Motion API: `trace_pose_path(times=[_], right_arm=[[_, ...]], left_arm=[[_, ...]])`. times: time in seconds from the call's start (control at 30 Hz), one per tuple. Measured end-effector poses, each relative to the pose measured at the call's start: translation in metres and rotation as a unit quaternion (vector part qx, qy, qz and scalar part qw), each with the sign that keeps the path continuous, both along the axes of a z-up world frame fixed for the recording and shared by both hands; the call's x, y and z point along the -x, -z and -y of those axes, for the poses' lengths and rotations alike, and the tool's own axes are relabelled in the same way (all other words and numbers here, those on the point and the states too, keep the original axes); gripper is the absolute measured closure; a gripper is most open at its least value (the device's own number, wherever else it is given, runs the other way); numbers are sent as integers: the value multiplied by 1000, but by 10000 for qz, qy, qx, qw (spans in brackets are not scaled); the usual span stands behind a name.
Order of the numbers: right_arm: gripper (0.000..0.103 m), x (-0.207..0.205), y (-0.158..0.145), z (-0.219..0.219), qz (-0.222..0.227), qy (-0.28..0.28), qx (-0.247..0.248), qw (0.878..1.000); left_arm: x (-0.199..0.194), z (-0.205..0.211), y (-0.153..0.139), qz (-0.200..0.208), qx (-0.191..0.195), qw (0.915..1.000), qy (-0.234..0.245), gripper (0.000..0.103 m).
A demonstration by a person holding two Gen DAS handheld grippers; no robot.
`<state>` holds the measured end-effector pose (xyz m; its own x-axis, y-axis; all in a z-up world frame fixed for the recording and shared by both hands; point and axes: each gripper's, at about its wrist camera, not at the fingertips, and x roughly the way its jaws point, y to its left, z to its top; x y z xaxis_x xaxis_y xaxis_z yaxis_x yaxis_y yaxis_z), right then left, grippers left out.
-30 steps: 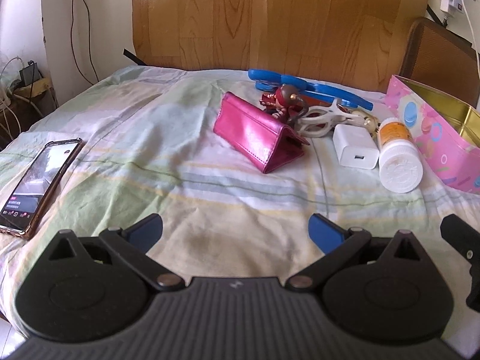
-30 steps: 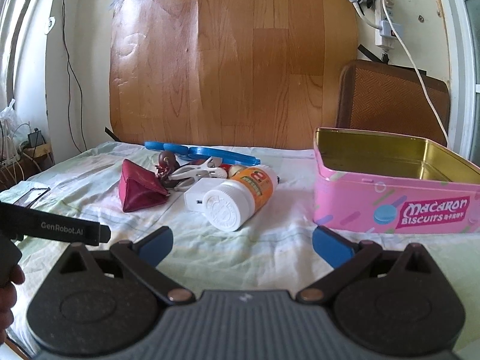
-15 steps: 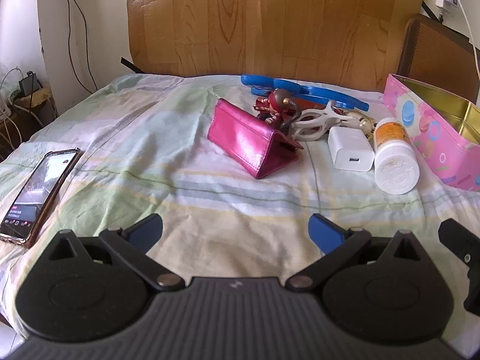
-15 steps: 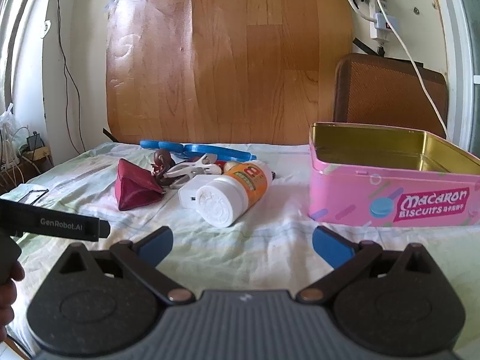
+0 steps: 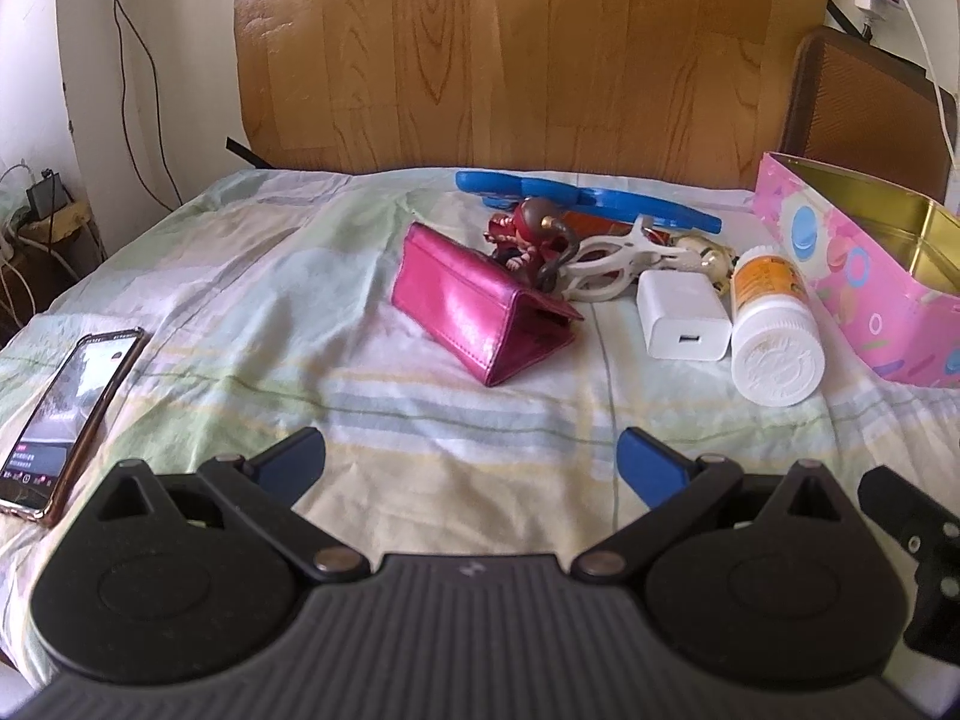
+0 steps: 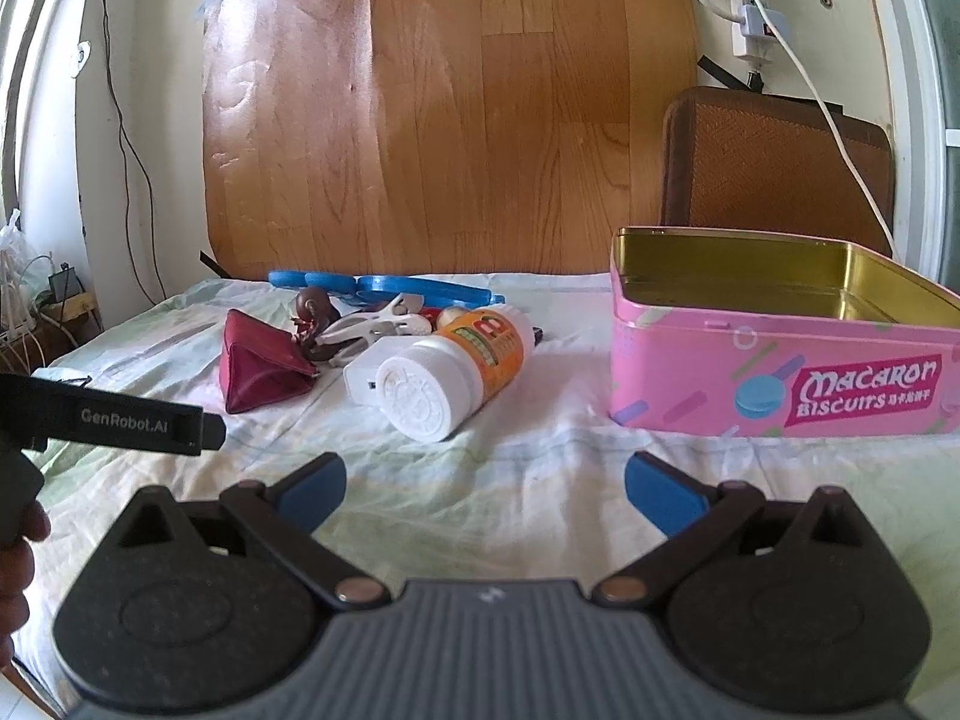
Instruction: Organize rigid objects
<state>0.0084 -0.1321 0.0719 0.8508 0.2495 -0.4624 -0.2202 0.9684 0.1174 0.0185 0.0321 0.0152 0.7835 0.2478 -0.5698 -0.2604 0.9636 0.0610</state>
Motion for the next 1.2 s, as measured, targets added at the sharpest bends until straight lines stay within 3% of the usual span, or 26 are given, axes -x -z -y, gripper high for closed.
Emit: trace_pose_path(times=[0.33, 0.67, 0.8, 0.87, 0.93, 1.03, 1.1, 1.2], right_arm=[[0, -15, -9, -6, -41, -150, 10, 9999], [2, -71, -18, -34, -408, -478, -182, 9979], [14, -103, -11, -38, -771, -345, -351, 9958], [31, -118, -3, -38, -1106, -303, -409, 9926], [40, -124, 6, -28, -1444, -382, -743, 9860], [49, -110, 6, -16, -1419, -505, -708, 9861], [49, -95, 5, -6, -1390, -617, -692, 9859], [51, -69, 3, 7, -1290, -840, -458, 9870]], left_arm=[[-3, -11, -3, 188, 174, 9997, -5, 0], [4, -29, -10, 499, 306, 9983, -52, 0], [7, -35, -12, 589, 386, 9975, -29, 0], [7, -37, -13, 606, 482, 9970, 43, 0], [7, -36, -15, 616, 571, 9963, 159, 0], [1, -32, -17, 571, 747, 9945, 463, 0], [-6, -28, -18, 468, 1041, 9904, 780, 0], [-23, -19, -19, 170, 1788, 9735, 1414, 0]])
